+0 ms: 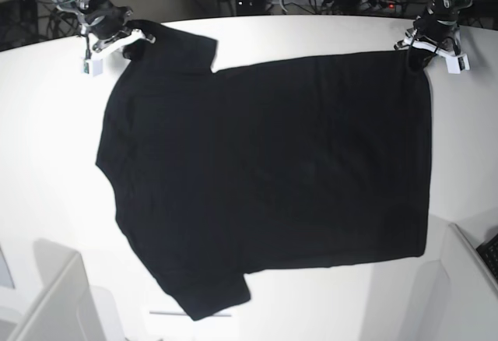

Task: Fold the T-shirt properly
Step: 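Lift the collar edge with both grippers and pull it toward the hem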

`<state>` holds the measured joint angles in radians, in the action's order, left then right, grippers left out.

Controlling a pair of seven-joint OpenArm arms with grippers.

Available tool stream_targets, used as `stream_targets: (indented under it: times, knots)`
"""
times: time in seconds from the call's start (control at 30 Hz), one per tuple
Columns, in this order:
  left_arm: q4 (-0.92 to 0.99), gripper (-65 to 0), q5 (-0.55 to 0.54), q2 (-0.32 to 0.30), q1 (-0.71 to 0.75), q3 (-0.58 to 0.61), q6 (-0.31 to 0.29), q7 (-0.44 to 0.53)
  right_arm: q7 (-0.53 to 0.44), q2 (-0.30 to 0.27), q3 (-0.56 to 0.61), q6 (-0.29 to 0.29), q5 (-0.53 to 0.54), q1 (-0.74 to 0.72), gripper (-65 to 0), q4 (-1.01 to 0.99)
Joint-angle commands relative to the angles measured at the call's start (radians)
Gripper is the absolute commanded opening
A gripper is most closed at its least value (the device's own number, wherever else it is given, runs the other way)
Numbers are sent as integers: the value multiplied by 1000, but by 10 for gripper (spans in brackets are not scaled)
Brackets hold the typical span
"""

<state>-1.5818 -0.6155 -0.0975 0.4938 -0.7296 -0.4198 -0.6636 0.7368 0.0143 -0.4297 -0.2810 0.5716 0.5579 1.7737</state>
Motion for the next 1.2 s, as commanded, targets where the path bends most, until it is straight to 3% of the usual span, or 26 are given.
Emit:
stream_targets:
  times: [0.0, 0.63, 1.03, 1.17]
  knots:
    - [-4, -650, 19, -5, 16, -3, 3, -40, 20, -4, -4, -1, -17, 21, -650, 10]
    - [-248, -650, 21, -26, 219, -5, 2, -38, 19, -4, -4, -1, -17, 155, -650, 219]
    - [-360, -650, 13, -18, 171, -6, 3, -41, 23, -4, -2, -2, -12, 23, -650, 237]
    - [-360, -650, 13, 9, 121, -84, 3, -45, 27, -33, 4, -2, -11, -34, -650, 237]
